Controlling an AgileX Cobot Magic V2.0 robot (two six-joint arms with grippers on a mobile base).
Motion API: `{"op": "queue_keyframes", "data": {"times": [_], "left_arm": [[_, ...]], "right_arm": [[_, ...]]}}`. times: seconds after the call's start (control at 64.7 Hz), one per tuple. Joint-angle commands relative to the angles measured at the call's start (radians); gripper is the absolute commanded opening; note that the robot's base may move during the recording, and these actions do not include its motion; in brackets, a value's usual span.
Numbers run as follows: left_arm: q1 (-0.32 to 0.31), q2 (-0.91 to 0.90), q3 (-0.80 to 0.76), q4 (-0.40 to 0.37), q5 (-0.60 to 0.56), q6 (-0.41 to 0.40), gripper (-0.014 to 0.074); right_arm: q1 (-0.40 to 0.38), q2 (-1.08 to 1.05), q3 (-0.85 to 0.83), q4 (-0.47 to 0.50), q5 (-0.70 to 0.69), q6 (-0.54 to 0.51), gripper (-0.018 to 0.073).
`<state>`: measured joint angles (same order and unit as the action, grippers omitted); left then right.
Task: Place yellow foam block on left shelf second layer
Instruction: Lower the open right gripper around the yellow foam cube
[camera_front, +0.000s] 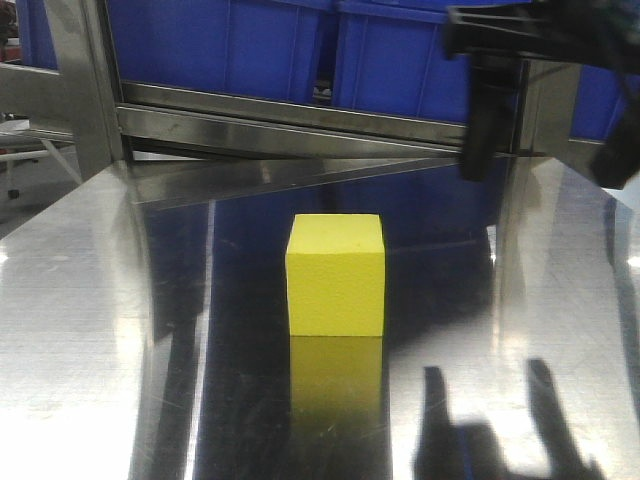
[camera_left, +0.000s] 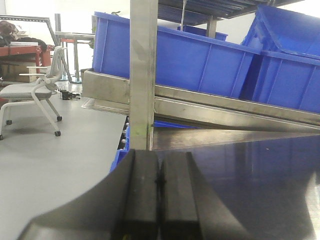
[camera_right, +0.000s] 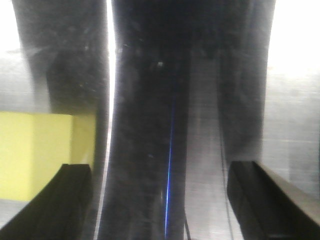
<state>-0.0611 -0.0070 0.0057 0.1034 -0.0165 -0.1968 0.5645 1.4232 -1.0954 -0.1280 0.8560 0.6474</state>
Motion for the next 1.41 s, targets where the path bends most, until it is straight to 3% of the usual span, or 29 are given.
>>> {"op": "queue_keyframes", "data": {"times": [0.0,0.278,0.572,1.391], "left_arm": [[0.002,-0.016,0.026,-0.004,-0.088,-0.005,0.0136],[0.002,-0.016,0.026,-0.004,-0.088,-0.005,0.0136],[0.002,-0.016,0.026,-0.004,-0.088,-0.005,0.0136],[0.002,-0.016,0.026,-0.004,-0.088,-0.005,0.0136]], "right_arm": [[0.042,0.038,-0.121,-0.028,0.021,0.040,0.0624],[0.142,0.227,-0.344,-0.028,0.128,0.126,0.0624],[0.208,0.319,-0.418,-0.029,0.153,0.172,0.0624],[0.235,0.405,-0.418,-0.043,0.118,0.224,0.0625]]}}
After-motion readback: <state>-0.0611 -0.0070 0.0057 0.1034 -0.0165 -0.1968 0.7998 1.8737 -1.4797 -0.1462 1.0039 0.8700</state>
